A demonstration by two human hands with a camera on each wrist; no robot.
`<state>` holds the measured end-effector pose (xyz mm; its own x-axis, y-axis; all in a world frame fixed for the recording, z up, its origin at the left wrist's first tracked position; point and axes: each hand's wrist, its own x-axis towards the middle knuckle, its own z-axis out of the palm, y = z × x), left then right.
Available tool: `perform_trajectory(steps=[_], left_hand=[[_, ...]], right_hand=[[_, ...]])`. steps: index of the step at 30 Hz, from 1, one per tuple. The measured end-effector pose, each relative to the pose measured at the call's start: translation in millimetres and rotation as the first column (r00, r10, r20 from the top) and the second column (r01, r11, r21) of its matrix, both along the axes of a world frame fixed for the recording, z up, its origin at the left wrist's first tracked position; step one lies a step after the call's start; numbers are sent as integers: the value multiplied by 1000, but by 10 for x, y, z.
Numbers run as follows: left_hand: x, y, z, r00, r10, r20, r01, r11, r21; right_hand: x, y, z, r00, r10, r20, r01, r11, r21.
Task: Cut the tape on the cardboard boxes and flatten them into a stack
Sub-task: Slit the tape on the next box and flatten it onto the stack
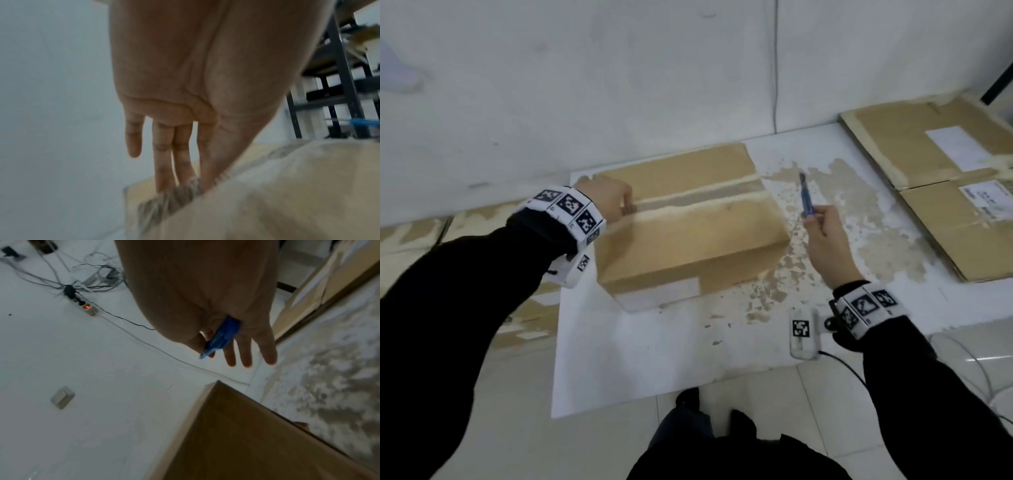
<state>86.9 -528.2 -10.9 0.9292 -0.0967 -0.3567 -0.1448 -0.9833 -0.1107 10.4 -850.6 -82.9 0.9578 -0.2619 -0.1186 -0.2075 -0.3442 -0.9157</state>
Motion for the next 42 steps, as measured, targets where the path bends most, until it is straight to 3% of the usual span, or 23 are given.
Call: perform_trajectory(steps=[3,6,9,15,17,18,20,21,23,27,30,32,34,38,40,42], left_hand=[[12,-9,-124,994,-32,107,24,997,77],[-115,-124,-400,987,36,156,-32,999,-30],[-321,-163,-591,959,119,256,-58,970,-235],[-677,-408,-839,925,-130,358,290,850,-440],[-711,-535,-891,913,-133,387,314,834,-454],[-708,-576,-908,908,-123,400,312,836,-452],[-678,-619,-906,894,-108,436,300,865,-402],[-661,-633,-895,881,-108,460,299,881,-367],[-612,-649,-877,861,-103,499,305,888,-343],[-537,-667,-895,828,-69,557,324,869,-375],[-534,-660,-907,792,-48,609,353,849,-392],[-542,-671,-905,781,-35,623,358,843,-401],[-535,-697,-896,772,-28,635,358,845,-398],[-527,-706,-841,691,37,722,366,843,-394],[-533,-701,-828,673,42,739,372,844,-387],[-531,-701,-838,692,14,722,364,856,-366]], right_hand=[[-203,255,-32,992,54,-113,-12,939,343],[-457,412,-39,991,88,-101,-41,916,400],[-612,353,-76,981,123,-149,-33,868,495],[-758,335,-62,934,290,-210,-150,850,505],[-752,345,-67,932,289,-218,-175,887,427],[-734,323,-73,945,257,-201,-185,930,318],[-657,205,-72,973,209,-103,-216,974,-66],[-606,124,-51,972,227,-52,-233,941,-247],[-489,-34,35,946,324,-24,-305,861,-407],[-293,-217,203,835,545,-77,-511,714,-478],[-153,-219,228,783,608,-132,-566,610,-554],[-86,-229,239,761,622,-186,-622,618,-481],[-61,-300,269,709,658,-254,-705,643,-300],[-195,-443,244,508,782,-362,-833,553,24],[-307,-505,154,565,757,-327,-785,616,70],[-386,-596,92,742,626,-241,-647,763,-9]])
